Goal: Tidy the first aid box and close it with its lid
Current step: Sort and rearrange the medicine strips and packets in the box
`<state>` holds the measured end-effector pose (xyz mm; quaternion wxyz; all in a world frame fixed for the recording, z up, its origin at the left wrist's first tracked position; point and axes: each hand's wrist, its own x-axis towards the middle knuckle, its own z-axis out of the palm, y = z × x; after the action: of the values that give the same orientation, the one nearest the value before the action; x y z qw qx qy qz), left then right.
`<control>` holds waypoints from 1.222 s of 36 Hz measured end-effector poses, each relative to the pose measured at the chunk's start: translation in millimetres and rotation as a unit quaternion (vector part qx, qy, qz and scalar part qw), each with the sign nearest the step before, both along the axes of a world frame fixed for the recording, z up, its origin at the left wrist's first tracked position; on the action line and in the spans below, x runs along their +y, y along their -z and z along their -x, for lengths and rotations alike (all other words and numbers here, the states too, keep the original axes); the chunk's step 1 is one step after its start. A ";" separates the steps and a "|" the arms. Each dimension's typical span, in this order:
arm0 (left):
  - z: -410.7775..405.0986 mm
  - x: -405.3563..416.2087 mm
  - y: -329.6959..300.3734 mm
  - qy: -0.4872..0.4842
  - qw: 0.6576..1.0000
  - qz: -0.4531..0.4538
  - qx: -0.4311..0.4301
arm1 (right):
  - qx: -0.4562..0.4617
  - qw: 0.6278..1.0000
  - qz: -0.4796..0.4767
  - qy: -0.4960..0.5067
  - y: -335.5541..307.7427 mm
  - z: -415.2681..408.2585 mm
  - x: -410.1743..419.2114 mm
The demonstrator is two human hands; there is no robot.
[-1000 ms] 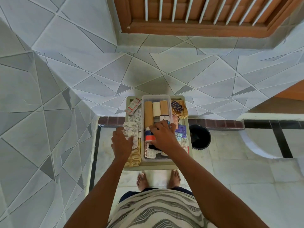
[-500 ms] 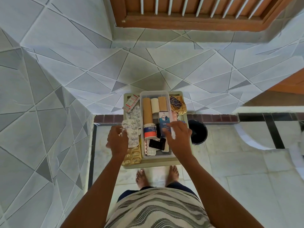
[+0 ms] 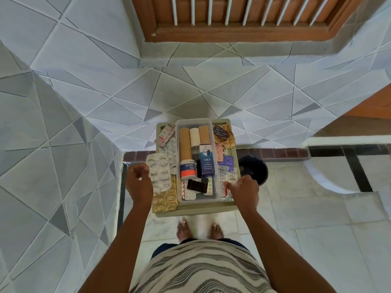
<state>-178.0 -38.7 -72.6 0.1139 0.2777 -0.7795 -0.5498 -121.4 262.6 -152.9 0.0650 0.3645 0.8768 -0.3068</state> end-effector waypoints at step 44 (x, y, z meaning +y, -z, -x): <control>-19.6 50.9 -17.6 0.054 0.996 -0.065 -0.015 | 0.132 0.981 0.118 0.076 -123.0 -18.5 -0.8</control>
<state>-158.4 12.2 -54.9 0.0541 0.2504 -0.7578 -0.6001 -102.9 261.9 -29.8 -0.0317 0.3760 0.8053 -0.4574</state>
